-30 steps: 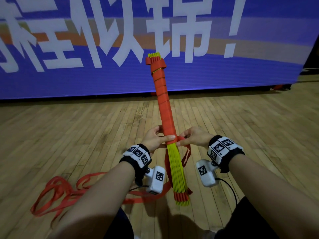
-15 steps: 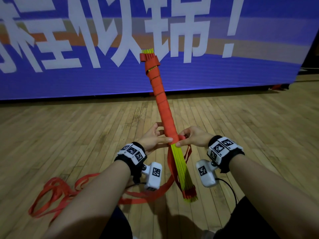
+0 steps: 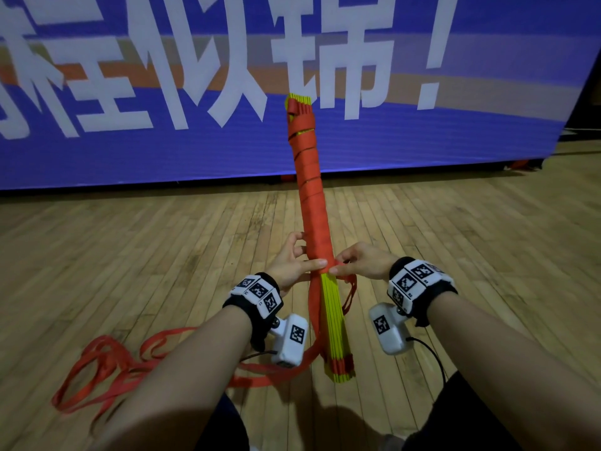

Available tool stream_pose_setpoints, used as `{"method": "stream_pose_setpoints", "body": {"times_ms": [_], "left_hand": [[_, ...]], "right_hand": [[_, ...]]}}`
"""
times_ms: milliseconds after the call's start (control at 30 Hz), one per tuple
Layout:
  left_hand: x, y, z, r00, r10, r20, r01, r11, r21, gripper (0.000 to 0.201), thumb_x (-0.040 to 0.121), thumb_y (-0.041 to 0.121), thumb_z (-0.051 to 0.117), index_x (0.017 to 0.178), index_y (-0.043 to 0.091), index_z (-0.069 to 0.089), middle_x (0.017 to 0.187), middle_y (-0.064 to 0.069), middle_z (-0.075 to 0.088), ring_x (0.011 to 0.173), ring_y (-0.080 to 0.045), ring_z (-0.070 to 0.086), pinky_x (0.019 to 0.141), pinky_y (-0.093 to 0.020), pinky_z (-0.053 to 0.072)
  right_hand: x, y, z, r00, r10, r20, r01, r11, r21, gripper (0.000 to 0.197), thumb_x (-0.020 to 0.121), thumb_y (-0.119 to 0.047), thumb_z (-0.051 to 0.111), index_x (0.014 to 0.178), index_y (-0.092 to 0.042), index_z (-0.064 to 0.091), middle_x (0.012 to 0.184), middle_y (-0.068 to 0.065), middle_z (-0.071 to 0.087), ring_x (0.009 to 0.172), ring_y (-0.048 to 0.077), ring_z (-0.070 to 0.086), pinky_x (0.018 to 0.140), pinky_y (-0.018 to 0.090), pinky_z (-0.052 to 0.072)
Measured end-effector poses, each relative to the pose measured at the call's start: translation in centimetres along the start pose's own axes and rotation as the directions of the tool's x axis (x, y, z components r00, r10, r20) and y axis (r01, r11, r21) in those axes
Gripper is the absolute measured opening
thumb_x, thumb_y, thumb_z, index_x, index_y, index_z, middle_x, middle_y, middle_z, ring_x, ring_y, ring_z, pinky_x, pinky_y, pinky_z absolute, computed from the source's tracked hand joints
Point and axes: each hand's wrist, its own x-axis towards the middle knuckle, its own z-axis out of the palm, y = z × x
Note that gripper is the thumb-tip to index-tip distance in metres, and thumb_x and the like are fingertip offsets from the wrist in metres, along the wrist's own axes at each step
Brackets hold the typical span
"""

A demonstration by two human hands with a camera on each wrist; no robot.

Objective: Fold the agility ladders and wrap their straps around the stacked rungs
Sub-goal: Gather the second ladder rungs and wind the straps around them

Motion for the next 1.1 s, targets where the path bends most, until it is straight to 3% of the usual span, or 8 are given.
{"method": "stream_pose_setpoints", "body": {"times_ms": [100, 233, 333, 400, 633, 867, 967, 1100], "left_hand": [[0.1, 0.0, -0.2, 1.000, 0.008, -0.010, -0.008, 1.000, 0.006, 0.065, 0.080, -0.002, 0.069, 0.131, 0.015, 0.033, 0.123, -0.018, 0.058, 0.106, -0.030, 0.063, 0.081, -0.041, 0.056], [0.1, 0.1, -0.1, 1.000, 0.014, -0.012, -0.015, 1.000, -0.020, 0.062, 0.081, -0.002, 0.068, 0.128, 0.017, 0.033, 0.120, -0.015, 0.059, 0.100, -0.027, 0.064, 0.078, -0.040, 0.057], [0.2, 0.0, -0.1, 0.999, 0.019, -0.034, -0.020, 0.999, -0.029, 0.059, 0.083, -0.002, 0.066, 0.127, 0.019, 0.033, 0.118, -0.013, 0.059, 0.099, -0.026, 0.064, 0.079, -0.041, 0.057], [0.3, -0.1, -0.1, 0.998, 0.028, -0.051, -0.029, 1.000, -0.012, 0.057, 0.084, 0.000, 0.066, 0.125, 0.020, 0.033, 0.118, -0.012, 0.058, 0.100, -0.026, 0.063, 0.077, -0.040, 0.057], [0.4, -0.1, 0.1, 0.991, 0.073, -0.115, -0.070, 0.997, 0.028, 0.058, 0.081, 0.002, 0.071, 0.123, 0.018, 0.033, 0.122, -0.016, 0.056, 0.100, -0.025, 0.063, 0.073, -0.035, 0.059], [0.5, 0.0, 0.4, 0.985, 0.045, -0.165, -0.035, 0.997, 0.065, 0.062, 0.073, 0.005, 0.079, 0.124, 0.011, 0.043, 0.124, -0.011, 0.057, 0.103, -0.026, 0.064, 0.081, -0.044, 0.058], [0.4, 0.2, -0.1, 0.994, 0.032, -0.106, -0.024, 0.997, 0.074, 0.057, 0.074, 0.002, 0.077, 0.123, 0.012, 0.051, 0.123, -0.012, 0.058, 0.107, -0.024, 0.062, 0.084, -0.041, 0.057], [-0.1, 0.6, -0.6, 0.999, -0.032, 0.034, 0.032, 0.999, 0.004, 0.065, 0.079, -0.011, 0.066, 0.130, 0.018, 0.040, 0.113, -0.014, 0.062, 0.102, -0.024, 0.064, 0.079, -0.030, 0.057]], "right_hand": [[0.0, 0.4, -0.2, 1.000, -0.002, -0.011, 0.002, 1.000, 0.021, 0.020, 0.097, -0.023, 0.052, 0.083, -0.021, 0.067, 0.080, -0.004, 0.067, 0.083, 0.010, 0.062, 0.087, 0.024, 0.046], [0.2, 0.4, 0.0, 0.994, 0.042, -0.100, -0.044, 0.999, -0.022, 0.020, 0.096, -0.017, 0.054, 0.099, -0.005, 0.070, 0.083, 0.000, 0.067, 0.076, 0.008, 0.062, 0.075, 0.018, 0.050], [0.5, 0.4, 0.3, 0.986, 0.054, -0.159, -0.075, 0.989, -0.130, 0.020, 0.094, -0.016, 0.057, 0.101, -0.003, 0.071, 0.093, 0.008, 0.070, 0.081, 0.011, 0.061, 0.081, 0.025, 0.051], [0.6, 0.2, 0.5, 0.983, 0.037, -0.182, -0.063, 0.989, -0.135, 0.018, 0.093, -0.015, 0.059, 0.099, -0.003, 0.071, 0.094, 0.008, 0.070, 0.081, 0.011, 0.061, 0.079, 0.022, 0.051], [0.5, -0.7, 0.5, 0.992, 0.011, -0.126, -0.021, 0.997, -0.073, 0.010, 0.090, -0.010, 0.061, 0.090, -0.007, 0.070, 0.079, 0.000, 0.066, 0.072, 0.007, 0.060, 0.068, 0.012, 0.048], [0.9, -1.0, 1.4, 0.984, 0.070, -0.161, -0.099, 0.978, -0.182, 0.031, 0.076, -0.038, 0.077, 0.063, -0.016, 0.060, 0.058, -0.003, 0.053, 0.053, 0.007, 0.048, 0.051, 0.019, 0.037], [0.8, -1.1, 1.3, 0.988, 0.062, -0.139, -0.085, 0.982, -0.168, 0.029, 0.077, -0.036, 0.076, 0.070, -0.011, 0.065, 0.062, 0.000, 0.055, 0.057, 0.009, 0.049, 0.055, 0.021, 0.040], [0.4, -0.9, 0.6, 0.989, 0.044, -0.143, -0.060, 0.992, -0.110, 0.028, 0.079, -0.035, 0.074, 0.083, -0.008, 0.070, 0.068, 0.000, 0.059, 0.063, 0.009, 0.053, 0.065, 0.021, 0.044]]}}
